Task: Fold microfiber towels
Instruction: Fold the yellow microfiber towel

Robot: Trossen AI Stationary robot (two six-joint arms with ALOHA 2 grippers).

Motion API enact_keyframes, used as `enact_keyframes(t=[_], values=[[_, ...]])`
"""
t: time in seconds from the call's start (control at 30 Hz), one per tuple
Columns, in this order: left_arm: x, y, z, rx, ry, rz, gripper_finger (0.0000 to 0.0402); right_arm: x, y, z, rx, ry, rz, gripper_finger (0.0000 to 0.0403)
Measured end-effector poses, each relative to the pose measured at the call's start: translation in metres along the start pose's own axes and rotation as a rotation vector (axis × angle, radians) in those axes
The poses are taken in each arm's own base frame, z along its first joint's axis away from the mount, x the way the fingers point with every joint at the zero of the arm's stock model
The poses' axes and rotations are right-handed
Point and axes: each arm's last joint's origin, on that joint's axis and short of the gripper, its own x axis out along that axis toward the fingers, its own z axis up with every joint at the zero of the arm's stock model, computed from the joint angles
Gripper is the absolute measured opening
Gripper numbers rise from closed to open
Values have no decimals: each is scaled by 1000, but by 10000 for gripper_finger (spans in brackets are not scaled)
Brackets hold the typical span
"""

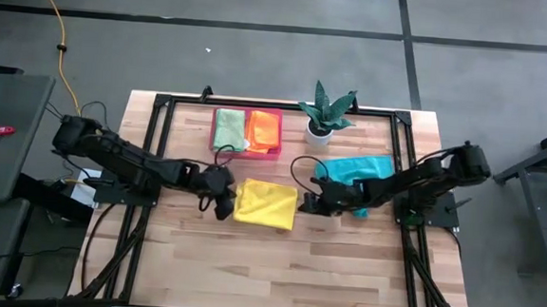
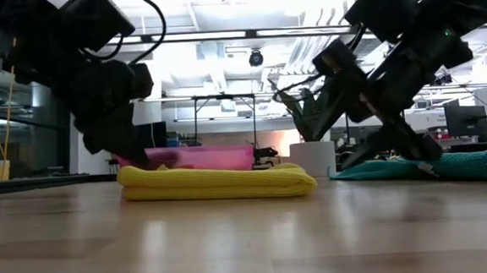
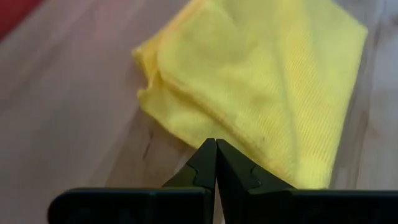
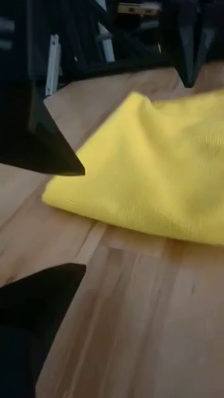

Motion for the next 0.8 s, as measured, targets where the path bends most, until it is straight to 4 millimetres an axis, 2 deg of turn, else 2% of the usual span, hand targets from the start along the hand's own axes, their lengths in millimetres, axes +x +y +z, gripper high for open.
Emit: enact_keyframes(t=[0.13, 0.37, 0.6, 0.7, 0.8], values=[[9, -2, -8, -14, 46, 16, 0, 16, 1, 0, 16, 5, -37, 252], [22, -9, -20, -3, 125, -10, 0, 42, 14, 1, 15, 10, -35, 255], [26, -16, -22, -8, 94, -49, 0, 52, 24, 3, 31, -22, -32, 255], [26, -18, -21, -24, 89, -79, 0, 52, 24, 3, 34, -31, -43, 243], [26, -19, -21, -48, 103, -103, 0, 52, 23, 3, 49, -36, -52, 201]])
